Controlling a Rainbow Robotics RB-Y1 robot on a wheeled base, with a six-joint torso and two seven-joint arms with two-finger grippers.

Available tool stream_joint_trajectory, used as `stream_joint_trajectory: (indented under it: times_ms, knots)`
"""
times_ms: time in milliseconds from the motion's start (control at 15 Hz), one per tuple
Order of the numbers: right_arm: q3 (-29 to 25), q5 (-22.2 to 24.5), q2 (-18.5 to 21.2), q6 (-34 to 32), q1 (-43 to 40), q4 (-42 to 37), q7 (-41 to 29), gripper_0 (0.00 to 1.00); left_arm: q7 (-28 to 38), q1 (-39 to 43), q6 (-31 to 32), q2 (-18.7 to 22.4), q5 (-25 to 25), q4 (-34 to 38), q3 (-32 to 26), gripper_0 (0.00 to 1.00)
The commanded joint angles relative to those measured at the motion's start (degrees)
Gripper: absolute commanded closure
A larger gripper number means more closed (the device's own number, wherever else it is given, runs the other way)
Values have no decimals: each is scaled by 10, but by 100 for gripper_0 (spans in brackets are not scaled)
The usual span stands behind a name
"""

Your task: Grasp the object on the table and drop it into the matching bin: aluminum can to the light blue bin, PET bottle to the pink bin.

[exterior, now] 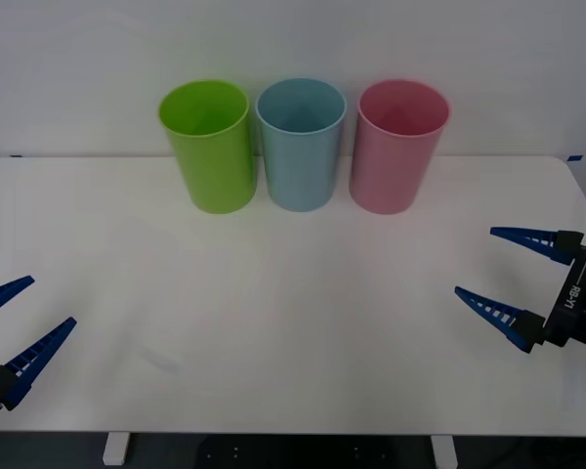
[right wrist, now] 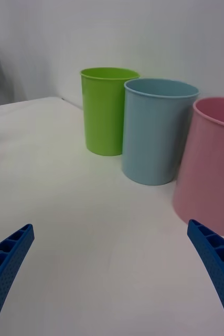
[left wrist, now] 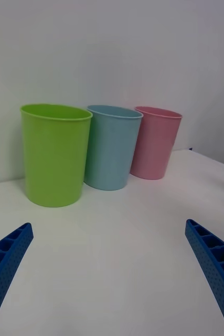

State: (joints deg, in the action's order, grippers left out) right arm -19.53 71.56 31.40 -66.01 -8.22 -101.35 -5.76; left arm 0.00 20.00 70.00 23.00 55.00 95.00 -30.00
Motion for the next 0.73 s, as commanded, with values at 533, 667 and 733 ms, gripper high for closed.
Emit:
stream_joint_trajectory:
  times_ms: [533,667,733]
  knots:
    - [-9,-9,10,-7,-36,0,-6,0,0,0,0,0,0,0,0,0]
    - [-9,-9,10,-7,-36,0,-6,0,0,0,0,0,0,0,0,0]
    - [-9,-9,10,-7,-36,0,-6,0,0,0,0,0,0,0,0,0]
